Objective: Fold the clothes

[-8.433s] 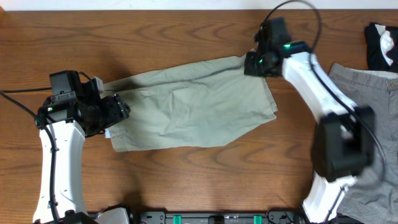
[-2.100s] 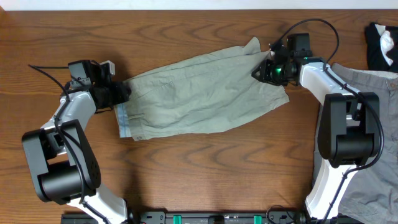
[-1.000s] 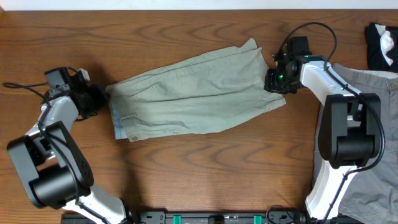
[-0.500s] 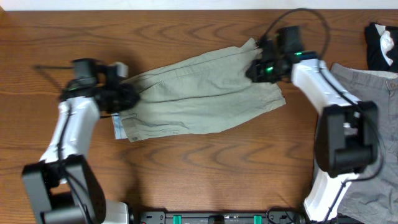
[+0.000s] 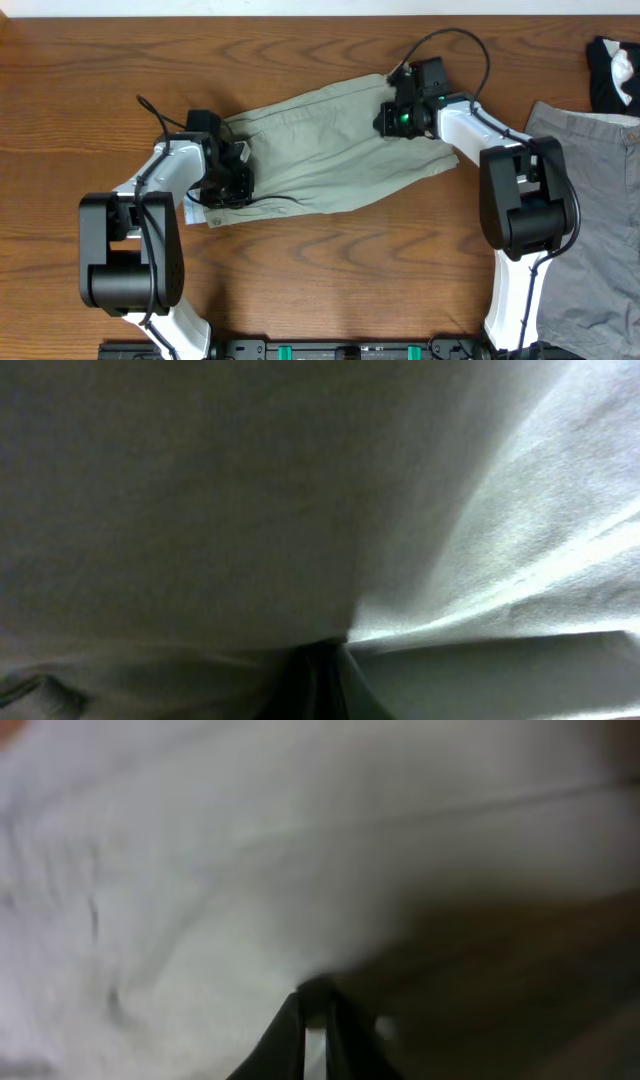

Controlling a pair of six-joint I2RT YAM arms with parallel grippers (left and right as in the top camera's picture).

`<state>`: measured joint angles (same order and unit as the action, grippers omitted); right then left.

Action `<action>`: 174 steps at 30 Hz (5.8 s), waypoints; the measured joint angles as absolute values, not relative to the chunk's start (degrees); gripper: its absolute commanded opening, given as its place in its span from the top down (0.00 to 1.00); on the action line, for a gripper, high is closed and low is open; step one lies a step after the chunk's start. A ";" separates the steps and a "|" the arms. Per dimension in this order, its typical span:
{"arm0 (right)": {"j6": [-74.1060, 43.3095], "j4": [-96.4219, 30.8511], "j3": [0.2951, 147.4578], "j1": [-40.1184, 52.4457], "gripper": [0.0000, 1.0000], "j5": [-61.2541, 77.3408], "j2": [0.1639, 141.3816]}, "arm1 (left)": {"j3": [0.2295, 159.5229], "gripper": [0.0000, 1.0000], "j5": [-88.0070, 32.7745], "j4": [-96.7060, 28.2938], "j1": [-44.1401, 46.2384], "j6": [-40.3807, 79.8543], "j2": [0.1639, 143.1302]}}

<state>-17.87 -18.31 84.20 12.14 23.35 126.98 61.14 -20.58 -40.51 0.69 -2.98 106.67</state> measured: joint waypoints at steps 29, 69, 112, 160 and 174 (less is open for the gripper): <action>-0.80 -53.74 83.92 15.35 0.84 29.87 116.64 | 62.43 0.49 -17.19 -43.55 0.36 1.50 98.63; -8.14 -52.69 83.50 17.02 0.83 13.56 116.77 | 65.69 0.50 -38.30 -42.96 -23.16 -1.50 111.90; -11.03 -50.13 83.24 15.11 0.90 10.66 103.02 | 123.96 0.94 -9.89 -87.99 1.85 -7.64 111.37; 2.17 -36.97 83.20 20.43 0.85 28.88 103.15 | 124.64 0.94 -5.80 -87.50 6.35 11.05 113.89; -12.05 -32.25 83.24 34.81 0.95 38.28 116.81 | 97.76 0.94 -9.91 -75.94 4.34 8.51 116.07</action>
<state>-12.05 -32.25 83.24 34.81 38.28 116.81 97.76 -9.91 -75.94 4.34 8.51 116.07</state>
